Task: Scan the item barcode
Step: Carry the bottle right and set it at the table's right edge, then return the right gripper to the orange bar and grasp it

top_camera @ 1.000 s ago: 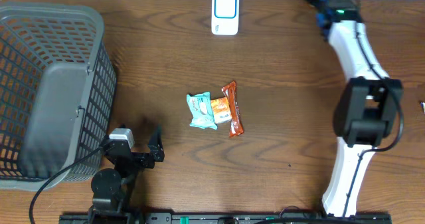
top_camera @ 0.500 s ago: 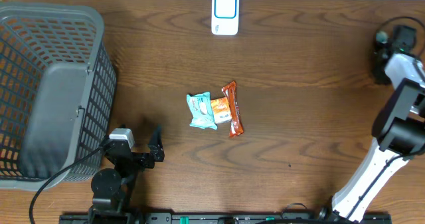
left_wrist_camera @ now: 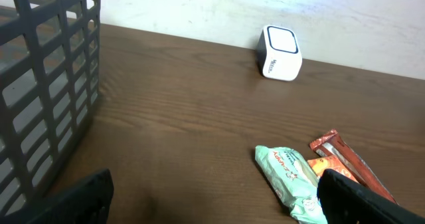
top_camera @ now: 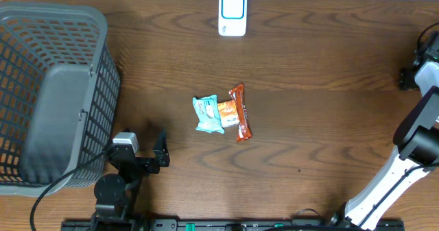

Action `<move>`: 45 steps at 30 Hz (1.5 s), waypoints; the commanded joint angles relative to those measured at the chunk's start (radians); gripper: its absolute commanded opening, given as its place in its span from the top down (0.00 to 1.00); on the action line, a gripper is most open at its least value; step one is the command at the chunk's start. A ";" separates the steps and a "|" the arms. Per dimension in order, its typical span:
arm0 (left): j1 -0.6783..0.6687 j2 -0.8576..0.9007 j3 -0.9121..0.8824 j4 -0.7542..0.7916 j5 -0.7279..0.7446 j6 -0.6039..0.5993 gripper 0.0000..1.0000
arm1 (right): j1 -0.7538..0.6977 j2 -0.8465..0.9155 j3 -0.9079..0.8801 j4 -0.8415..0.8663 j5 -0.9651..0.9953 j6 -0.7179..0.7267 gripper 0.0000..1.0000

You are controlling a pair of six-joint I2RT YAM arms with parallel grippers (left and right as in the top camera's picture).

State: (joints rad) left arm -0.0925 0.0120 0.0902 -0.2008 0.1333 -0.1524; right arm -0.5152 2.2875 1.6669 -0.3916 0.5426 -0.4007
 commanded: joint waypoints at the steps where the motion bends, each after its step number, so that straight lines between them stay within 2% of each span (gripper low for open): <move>1: 0.005 -0.002 -0.025 -0.006 0.016 0.014 0.02 | 0.042 -0.043 -0.008 -0.002 -0.049 0.136 0.01; 5: 0.005 -0.002 -0.025 -0.006 0.016 0.014 0.02 | 0.092 -0.131 -0.008 -0.005 -0.233 0.207 0.01; 13: 0.005 -0.002 -0.025 -0.006 0.016 0.014 0.02 | 0.262 -0.376 -0.008 -0.061 -0.912 0.422 0.01; 16: 0.005 -0.002 -0.025 -0.006 0.016 0.014 0.02 | 0.366 -0.439 -0.008 -0.119 -0.989 0.505 0.01; 21: 0.005 -0.002 -0.025 -0.006 0.016 0.014 0.02 | 0.532 -0.446 -0.014 -0.224 -0.990 0.520 0.01; 26: 0.005 -0.002 -0.025 -0.006 0.016 0.014 0.02 | 0.669 -0.414 -0.081 -0.278 -0.991 0.404 0.01; 30: 0.005 -0.002 -0.025 -0.006 0.016 0.014 0.02 | 0.750 -0.354 -0.173 -0.270 -1.117 0.239 0.01; 34: 0.005 -0.002 -0.025 -0.006 0.016 0.014 0.02 | 0.761 -0.271 -0.191 -0.253 -1.197 0.193 0.03; 41: 0.005 -0.002 -0.025 -0.006 0.016 0.014 0.02 | 0.756 -0.119 -0.191 -0.229 -1.332 0.126 0.01; 44: 0.005 -0.002 -0.025 -0.006 0.016 0.014 0.02 | 0.756 -0.072 -0.191 -0.225 -1.358 0.107 0.05; 45: 0.005 -0.002 -0.025 -0.006 0.016 0.014 0.02 | 0.756 -0.057 -0.191 -0.226 -1.357 0.104 0.11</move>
State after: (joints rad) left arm -0.0925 0.0120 0.0902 -0.2008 0.1333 -0.1520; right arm 0.2405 2.1803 1.4822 -0.6113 -0.7567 -0.2455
